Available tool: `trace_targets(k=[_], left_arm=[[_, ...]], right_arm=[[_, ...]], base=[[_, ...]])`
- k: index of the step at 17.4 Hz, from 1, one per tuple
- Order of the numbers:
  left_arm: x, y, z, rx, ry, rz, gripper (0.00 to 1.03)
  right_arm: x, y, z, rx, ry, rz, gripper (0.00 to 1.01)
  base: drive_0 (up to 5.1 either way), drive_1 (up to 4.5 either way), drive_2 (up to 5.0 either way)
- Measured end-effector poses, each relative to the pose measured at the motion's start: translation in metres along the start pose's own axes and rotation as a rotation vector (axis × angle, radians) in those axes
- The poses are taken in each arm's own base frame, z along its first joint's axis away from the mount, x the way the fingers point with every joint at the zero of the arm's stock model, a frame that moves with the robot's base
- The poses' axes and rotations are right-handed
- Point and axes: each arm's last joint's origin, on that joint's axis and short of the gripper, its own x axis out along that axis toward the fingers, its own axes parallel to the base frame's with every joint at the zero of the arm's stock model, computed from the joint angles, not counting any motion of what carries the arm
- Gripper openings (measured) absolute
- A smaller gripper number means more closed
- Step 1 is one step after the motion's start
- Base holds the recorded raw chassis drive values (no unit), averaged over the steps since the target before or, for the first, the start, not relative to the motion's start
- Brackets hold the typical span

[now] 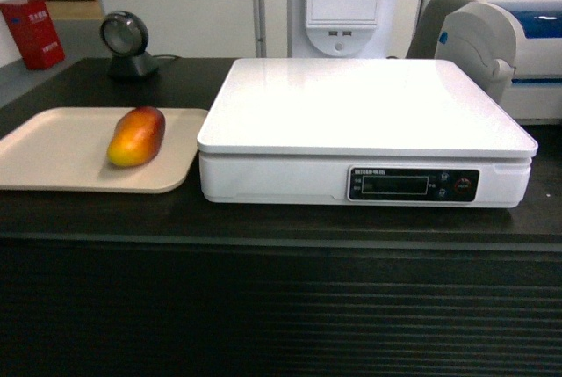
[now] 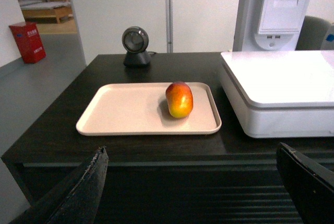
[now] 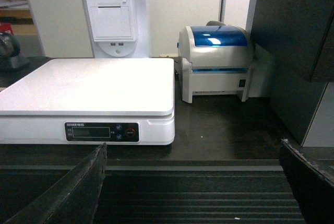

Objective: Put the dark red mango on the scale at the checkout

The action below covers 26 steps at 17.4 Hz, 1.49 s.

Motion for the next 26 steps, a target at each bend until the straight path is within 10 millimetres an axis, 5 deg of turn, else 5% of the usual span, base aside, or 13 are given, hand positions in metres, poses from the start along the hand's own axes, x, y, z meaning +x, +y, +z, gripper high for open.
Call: trace_targets(k=[26], left_arm=[[0.0, 0.0, -0.0004, 0.0, 0.004, 0.0, 0.98]], right_arm=[[0.0, 0.0, -0.0003, -0.001, 0.003, 0.0, 0.98]], base=[[0.0, 0.0, 0.0]])
